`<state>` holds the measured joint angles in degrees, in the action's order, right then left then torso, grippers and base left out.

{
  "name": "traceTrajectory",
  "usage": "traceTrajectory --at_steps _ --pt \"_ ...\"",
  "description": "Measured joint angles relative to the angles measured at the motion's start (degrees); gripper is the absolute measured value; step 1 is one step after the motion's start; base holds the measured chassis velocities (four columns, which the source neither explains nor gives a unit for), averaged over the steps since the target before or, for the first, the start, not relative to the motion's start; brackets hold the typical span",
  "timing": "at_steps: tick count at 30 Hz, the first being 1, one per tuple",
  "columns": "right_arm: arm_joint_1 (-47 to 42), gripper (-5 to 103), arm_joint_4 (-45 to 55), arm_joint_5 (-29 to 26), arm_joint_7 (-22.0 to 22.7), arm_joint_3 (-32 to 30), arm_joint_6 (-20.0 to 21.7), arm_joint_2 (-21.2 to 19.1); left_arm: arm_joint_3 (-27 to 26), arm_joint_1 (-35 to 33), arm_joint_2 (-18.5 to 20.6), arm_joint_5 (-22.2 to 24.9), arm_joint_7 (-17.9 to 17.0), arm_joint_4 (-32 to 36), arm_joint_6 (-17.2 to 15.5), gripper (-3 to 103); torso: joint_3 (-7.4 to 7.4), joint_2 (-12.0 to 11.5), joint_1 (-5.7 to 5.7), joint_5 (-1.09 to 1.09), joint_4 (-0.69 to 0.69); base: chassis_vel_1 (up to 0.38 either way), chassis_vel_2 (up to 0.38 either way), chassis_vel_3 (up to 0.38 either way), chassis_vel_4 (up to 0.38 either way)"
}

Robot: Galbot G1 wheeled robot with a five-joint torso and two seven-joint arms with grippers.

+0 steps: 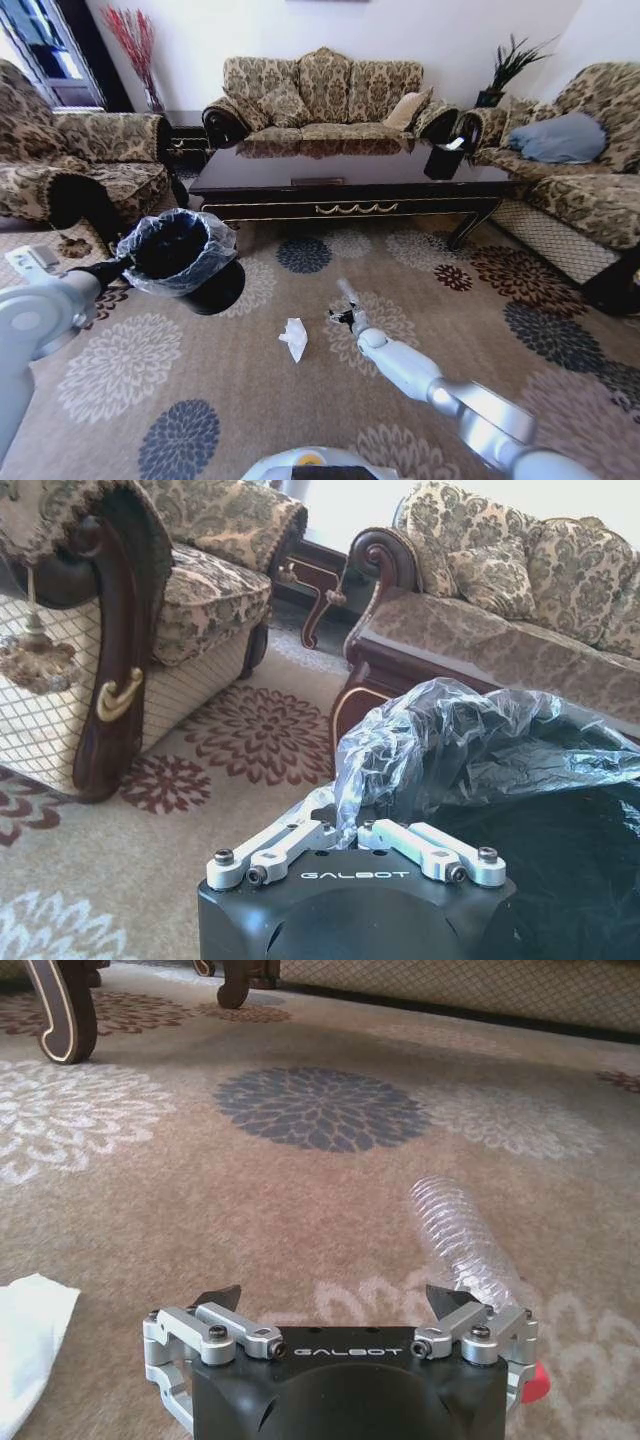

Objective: Move to the front of the table and pick up the trash from the floor, then place it into the trash bin.

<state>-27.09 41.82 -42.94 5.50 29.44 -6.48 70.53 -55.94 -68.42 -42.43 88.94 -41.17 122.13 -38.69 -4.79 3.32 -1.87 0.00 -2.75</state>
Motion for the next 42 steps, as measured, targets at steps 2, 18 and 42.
traceTrajectory --at_steps 2,18,42 --pt "0.0 100 0.11 0.13 0.0 0.03 -0.01 -0.04 0.2 0.07 -0.09 -0.02 0.0 0.06 -0.01 4 0.0 0.0 0.0 0.0 0.0 0.0 0.0 0.0 0.0" --pt "-1.88 100 2.96 1.29 0.85 -4.61 -4.21 -3.78 2.46 -3.18 -1.08 -1.47 -0.82 2.9 -1.61 4 0.0 0.0 0.0 0.0 0.02 0.0 0.0 0.0 0.0" --pt "-2.32 100 1.82 2.2 -1.1 -4.97 -5.84 -3.57 -5.52 -0.41 3.37 2.53 0.34 0.6 -1.11 4 0.01 0.0 0.01 -0.01 0.02 -0.011 0.011 0.012 -0.012"
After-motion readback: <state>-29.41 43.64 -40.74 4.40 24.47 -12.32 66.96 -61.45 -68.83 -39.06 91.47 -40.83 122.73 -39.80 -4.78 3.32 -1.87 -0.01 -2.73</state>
